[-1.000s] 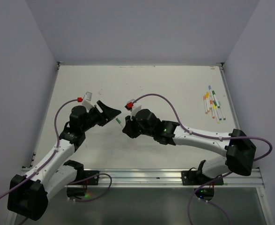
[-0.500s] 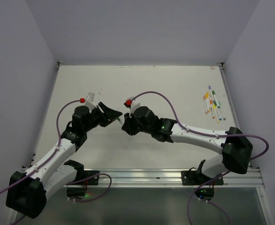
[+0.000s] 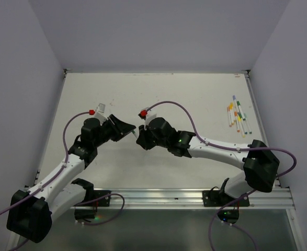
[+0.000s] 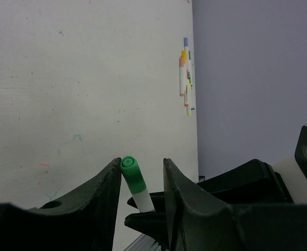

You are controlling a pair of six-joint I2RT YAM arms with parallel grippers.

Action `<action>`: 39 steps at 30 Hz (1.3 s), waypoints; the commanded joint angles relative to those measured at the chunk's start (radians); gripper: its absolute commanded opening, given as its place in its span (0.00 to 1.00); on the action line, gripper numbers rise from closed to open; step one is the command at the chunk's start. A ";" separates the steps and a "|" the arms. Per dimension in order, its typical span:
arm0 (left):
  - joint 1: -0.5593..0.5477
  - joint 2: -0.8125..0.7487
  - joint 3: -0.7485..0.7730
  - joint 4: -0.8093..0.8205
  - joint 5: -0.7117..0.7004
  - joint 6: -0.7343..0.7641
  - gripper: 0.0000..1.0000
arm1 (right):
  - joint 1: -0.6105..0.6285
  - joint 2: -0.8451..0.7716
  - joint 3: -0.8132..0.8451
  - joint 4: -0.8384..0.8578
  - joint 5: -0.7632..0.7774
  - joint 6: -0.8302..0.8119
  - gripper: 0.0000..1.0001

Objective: Open the pen caps

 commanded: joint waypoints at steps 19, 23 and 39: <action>-0.015 0.043 0.003 0.141 0.064 -0.040 0.35 | -0.010 0.036 0.059 0.050 -0.025 0.005 0.00; -0.017 0.045 -0.001 0.146 0.068 -0.042 0.38 | -0.012 0.042 0.062 0.050 -0.025 0.003 0.00; -0.017 0.062 -0.026 0.197 -0.003 -0.097 0.00 | -0.017 0.065 0.042 0.050 -0.041 0.011 0.00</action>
